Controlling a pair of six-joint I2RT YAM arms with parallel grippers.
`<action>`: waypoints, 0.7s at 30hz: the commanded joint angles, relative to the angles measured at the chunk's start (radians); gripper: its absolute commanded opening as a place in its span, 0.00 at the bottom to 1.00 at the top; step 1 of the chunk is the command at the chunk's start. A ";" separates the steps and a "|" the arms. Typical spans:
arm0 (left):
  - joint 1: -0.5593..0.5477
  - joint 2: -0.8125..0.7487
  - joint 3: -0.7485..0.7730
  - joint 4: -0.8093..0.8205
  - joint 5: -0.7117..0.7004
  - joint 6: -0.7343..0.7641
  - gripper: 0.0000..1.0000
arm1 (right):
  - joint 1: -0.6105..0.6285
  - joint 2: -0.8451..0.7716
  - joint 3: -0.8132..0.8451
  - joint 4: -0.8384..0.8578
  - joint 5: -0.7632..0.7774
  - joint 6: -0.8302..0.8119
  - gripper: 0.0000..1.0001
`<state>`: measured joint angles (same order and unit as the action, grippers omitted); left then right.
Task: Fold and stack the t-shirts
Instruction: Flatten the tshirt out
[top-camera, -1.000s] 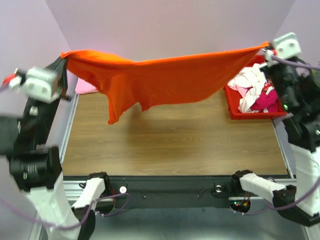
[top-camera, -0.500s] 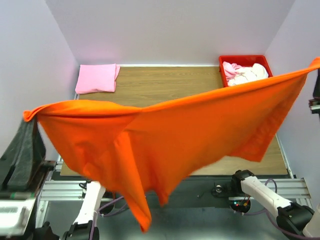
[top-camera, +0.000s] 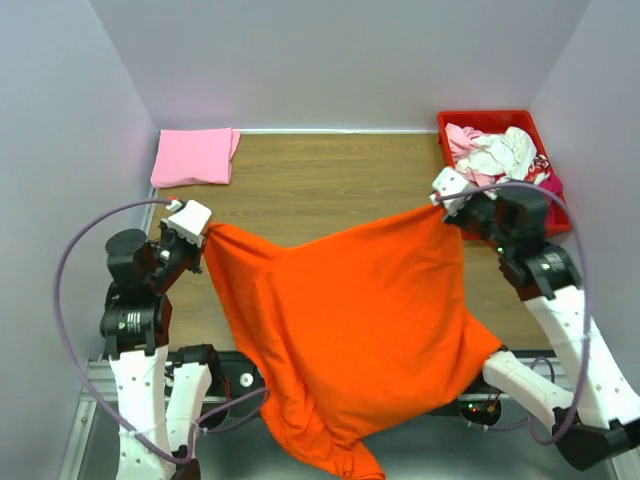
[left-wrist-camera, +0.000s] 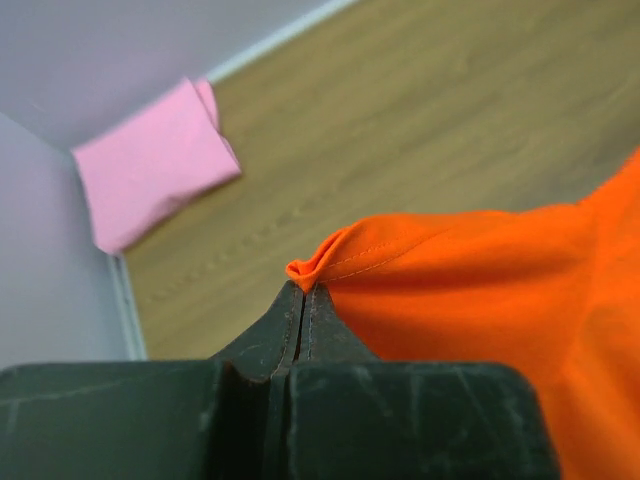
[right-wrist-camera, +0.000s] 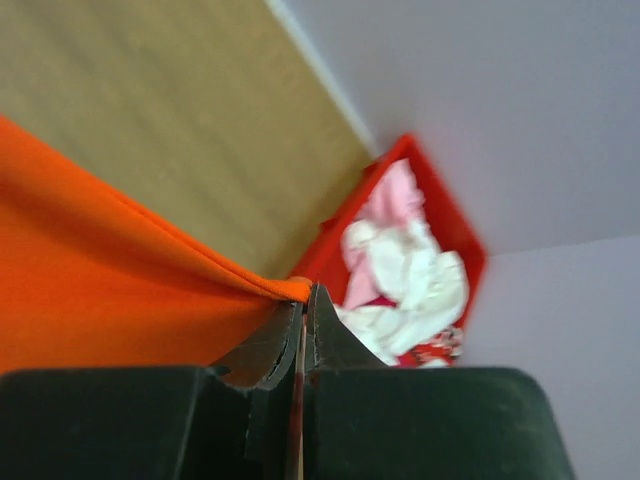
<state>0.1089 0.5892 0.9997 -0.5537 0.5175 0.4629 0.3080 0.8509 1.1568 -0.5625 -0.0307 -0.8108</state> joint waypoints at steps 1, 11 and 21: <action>0.005 0.042 -0.154 0.167 0.033 0.095 0.00 | -0.006 0.054 -0.156 0.160 -0.067 -0.041 0.01; 0.003 0.550 -0.161 0.434 -0.082 0.092 0.00 | -0.006 0.480 -0.181 0.473 -0.063 -0.002 0.01; -0.015 0.984 0.144 0.511 -0.112 0.065 0.00 | -0.010 0.858 0.015 0.621 0.070 0.012 0.01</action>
<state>0.1043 1.4773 1.0164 -0.1394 0.4259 0.5335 0.3069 1.6428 1.0763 -0.0906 -0.0475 -0.8150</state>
